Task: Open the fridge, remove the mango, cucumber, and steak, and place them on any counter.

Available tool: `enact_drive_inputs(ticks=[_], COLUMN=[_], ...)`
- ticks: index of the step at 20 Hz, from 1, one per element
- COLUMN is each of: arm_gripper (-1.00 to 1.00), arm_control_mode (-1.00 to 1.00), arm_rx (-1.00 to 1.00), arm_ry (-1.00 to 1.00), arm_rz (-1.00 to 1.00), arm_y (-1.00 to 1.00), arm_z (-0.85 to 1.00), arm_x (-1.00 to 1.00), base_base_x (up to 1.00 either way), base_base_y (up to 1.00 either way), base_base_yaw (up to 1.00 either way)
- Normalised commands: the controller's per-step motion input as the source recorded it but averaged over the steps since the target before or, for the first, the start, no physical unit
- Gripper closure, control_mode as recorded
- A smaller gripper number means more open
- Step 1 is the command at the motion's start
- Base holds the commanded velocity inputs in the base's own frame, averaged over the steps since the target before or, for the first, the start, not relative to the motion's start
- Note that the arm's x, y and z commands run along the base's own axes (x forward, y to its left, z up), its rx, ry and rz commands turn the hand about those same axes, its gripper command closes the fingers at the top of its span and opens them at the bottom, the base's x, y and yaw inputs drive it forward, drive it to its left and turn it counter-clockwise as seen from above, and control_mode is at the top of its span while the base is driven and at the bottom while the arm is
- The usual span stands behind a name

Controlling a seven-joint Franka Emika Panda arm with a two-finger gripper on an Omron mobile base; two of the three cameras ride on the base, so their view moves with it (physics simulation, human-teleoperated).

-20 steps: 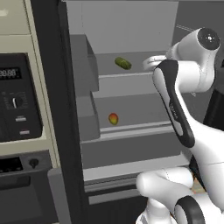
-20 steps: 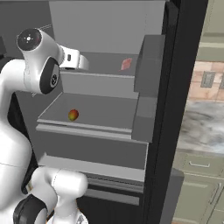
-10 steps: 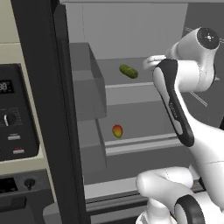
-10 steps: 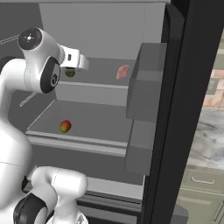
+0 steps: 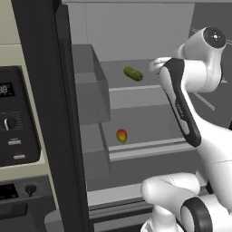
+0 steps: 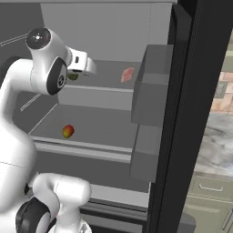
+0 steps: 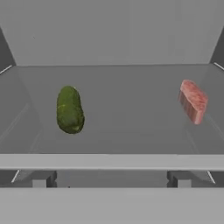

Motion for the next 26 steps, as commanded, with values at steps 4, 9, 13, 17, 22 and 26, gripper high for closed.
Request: enact_drive_inputs(ticks=[4,9,13,17,22,26], arm_gripper=[-1.0,-1.0,-1.0,-1.0,-1.0,-1.0], arm_control_mode=[-1.0,-1.0,-1.0,-1.0,-1.0,-1.0], arm_rx=[0.01,0.0,0.0,-0.06,-0.04,0.0], arm_ry=[0.08,0.03,0.07,0.05,0.04,0.0], arm_rz=[-0.04,-0.04,-0.04,-0.1,-0.15,-0.12], arm_y=[-0.27,-0.36,-0.22,-0.26,-0.4,-0.48], arm_z=[-0.05,-0.02,-0.02,-0.23,-0.11,0.0], arm_x=[0.0,0.0,0.0,0.21,0.19,0.14], base_base_x=[0.0,0.0,0.0,0.0,0.0,0.0], base_base_y=[0.0,0.0,0.0,0.0,0.0,0.0], base_base_yaw=[0.0,0.0,0.0,0.0,0.0,0.0])
